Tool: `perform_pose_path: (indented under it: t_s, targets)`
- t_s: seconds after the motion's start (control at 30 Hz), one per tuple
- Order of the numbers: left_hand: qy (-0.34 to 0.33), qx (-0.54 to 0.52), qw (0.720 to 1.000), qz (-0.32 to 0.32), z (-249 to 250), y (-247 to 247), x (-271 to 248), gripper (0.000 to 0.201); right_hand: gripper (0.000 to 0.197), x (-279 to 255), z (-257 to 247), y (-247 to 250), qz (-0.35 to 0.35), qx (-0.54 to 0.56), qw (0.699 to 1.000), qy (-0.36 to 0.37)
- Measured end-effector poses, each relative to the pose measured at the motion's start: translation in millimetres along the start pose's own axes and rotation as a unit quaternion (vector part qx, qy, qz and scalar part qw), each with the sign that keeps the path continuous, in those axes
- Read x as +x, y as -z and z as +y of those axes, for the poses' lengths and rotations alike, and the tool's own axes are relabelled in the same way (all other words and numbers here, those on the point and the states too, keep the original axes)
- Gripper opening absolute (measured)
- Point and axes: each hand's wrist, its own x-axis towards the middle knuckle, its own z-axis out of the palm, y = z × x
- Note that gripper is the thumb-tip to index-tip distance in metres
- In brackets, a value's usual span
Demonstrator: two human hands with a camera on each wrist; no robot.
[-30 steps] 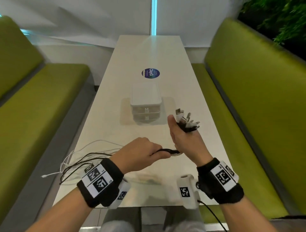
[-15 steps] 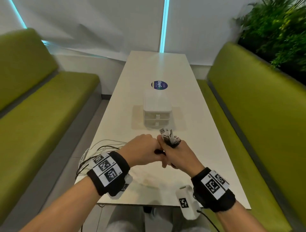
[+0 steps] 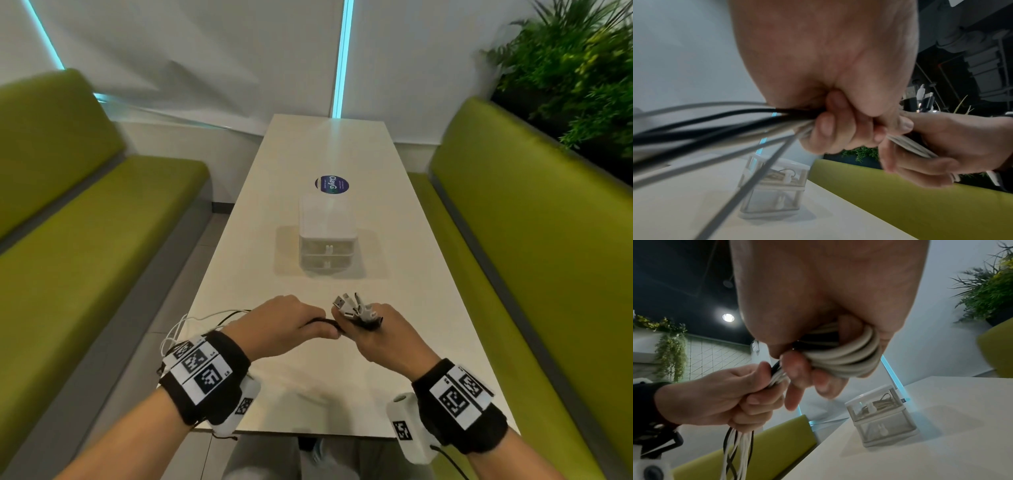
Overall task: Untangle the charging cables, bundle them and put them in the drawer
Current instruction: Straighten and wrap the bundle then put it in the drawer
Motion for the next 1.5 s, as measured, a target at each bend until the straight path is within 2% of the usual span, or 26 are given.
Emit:
perform_pose_path:
  t_s: [0.07, 0.13, 0.2, 0.27, 0.43, 0.53, 0.73, 0.87, 0.93, 1.03, 1.1, 1.17, 1.27, 1.33, 1.5]
  targets:
    - [-0.006, 0.024, 1.0, -0.008, 1, 1, 1, 0.043, 0.059, 0, -1, 2, -0.044, 0.015, 0.999, 0.002]
    - [-0.014, 0.053, 0.998, -0.015, 3, 3, 2, 0.04, 0.049, 0, 0, 3, -0.086, 0.003, 0.996, 0.024]
    - [-0.015, 0.065, 0.998, -0.017, 7, 6, 3, 0.036, 0.034, 1, 1, 4, -0.098, -0.031, 0.994, 0.042]
    - [-0.016, 0.073, 0.997, -0.023, 9, 7, 4, 0.032, 0.029, 3, 1, 5, -0.102, -0.035, 0.993, 0.042]
    - [-0.02, 0.099, 0.995, -0.029, 8, 6, 4, 0.027, 0.038, 1, 4, 2, -0.115, -0.035, 0.992, 0.047]
    - [-0.019, 0.099, 0.995, -0.02, 8, 6, 3, 0.029, 0.043, 0, 2, 1, -0.12, -0.023, 0.992, 0.043]
    - [-0.009, 0.109, 0.994, -0.015, 12, 8, 0, 0.037, 0.042, -2, -5, 2, -0.108, -0.016, 0.992, 0.063]
    - [-0.001, 0.104, 0.994, -0.015, 13, 6, -1, 0.032, 0.046, -4, -6, -1, -0.131, 0.087, 0.987, 0.032]
    - [-0.015, 0.107, 0.994, -0.015, 13, 3, -1, 0.026, 0.049, -7, -11, 0, -0.174, 0.176, 0.969, 0.003]
    - [-0.035, 0.065, 0.997, -0.003, 12, -3, -4, 0.017, 0.047, -12, -18, 5, -0.209, 0.228, 0.95, -0.031]
    - [-0.034, 0.01, 0.999, 0.038, 14, -7, -6, 0.014, 0.044, -11, -20, 9, -0.205, 0.253, 0.943, -0.065]
    - [-0.018, -0.054, 0.994, 0.098, 16, -9, -7, 0.031, 0.045, -7, -20, 14, -0.182, 0.243, 0.95, -0.071]
    - [-0.008, -0.087, 0.984, 0.158, 11, -12, -7, 0.041, 0.056, 0, -14, 23, -0.136, 0.182, 0.973, -0.047]
    - [-0.018, -0.067, 0.984, 0.164, -1, -16, -8, 0.046, 0.063, 0, -12, 28, -0.113, 0.144, 0.982, -0.042]
    - [-0.009, 0.003, 0.991, 0.133, -38, -32, -14, 0.046, 0.052, -3, -11, 33, -0.074, 0.108, 0.991, -0.041]
